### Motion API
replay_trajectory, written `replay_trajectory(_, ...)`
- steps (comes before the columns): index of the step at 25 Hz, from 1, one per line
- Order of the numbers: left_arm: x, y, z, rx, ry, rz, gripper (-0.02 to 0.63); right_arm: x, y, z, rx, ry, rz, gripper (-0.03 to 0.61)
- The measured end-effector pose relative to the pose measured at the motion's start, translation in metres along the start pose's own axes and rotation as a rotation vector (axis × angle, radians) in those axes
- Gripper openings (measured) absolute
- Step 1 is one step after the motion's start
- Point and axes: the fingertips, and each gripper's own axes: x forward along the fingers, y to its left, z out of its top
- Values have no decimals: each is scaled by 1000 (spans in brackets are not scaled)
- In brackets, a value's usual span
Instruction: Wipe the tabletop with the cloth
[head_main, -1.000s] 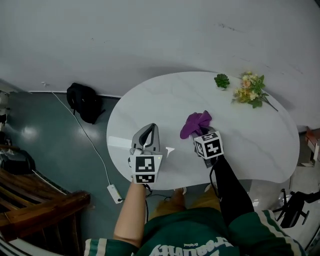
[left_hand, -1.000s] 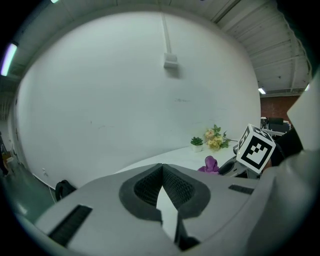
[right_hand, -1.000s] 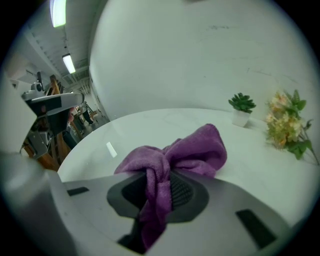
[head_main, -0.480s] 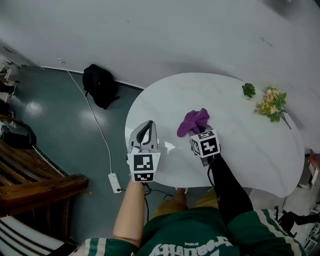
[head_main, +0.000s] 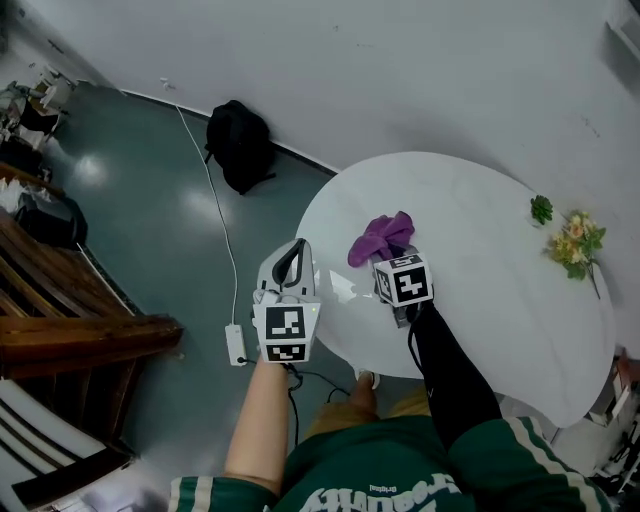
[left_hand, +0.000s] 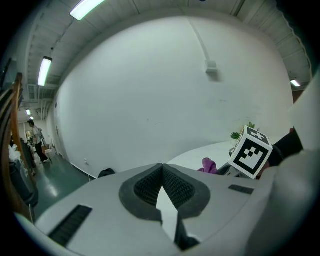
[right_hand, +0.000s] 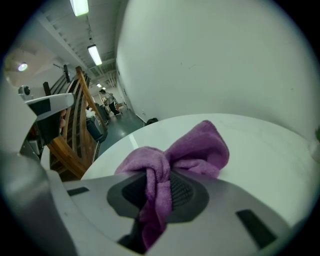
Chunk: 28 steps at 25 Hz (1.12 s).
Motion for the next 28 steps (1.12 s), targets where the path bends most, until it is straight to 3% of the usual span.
replay_trajectory(5,-29,40,-10,-14,15,84,0,28,41,18,-42,8,31,78)
replay_trajectory(10,-65,71,-25,-34,40,162,0,54,98,29,-157,14,96,78)
replay_trajectory(12,-78,78,-33,-36,59,177,0,60,130,31,-182,11,198,78)
replay_trajectory(14,-90,83,-38,-42,70,189,0,57,168,39,-130,-35,368,77)
replay_trajectory(16,-99,85,-41,-46,75,199,0,44,190,53,-65,-127,462,76)
replay_trajectory(23,-109,73,-33,-34,63,185,0,-8,180,59,-68,-261,394,75)
replay_trajectory(28,-87,27,-11,-29,21,108,0,-60,136,52,-47,-314,327,74)
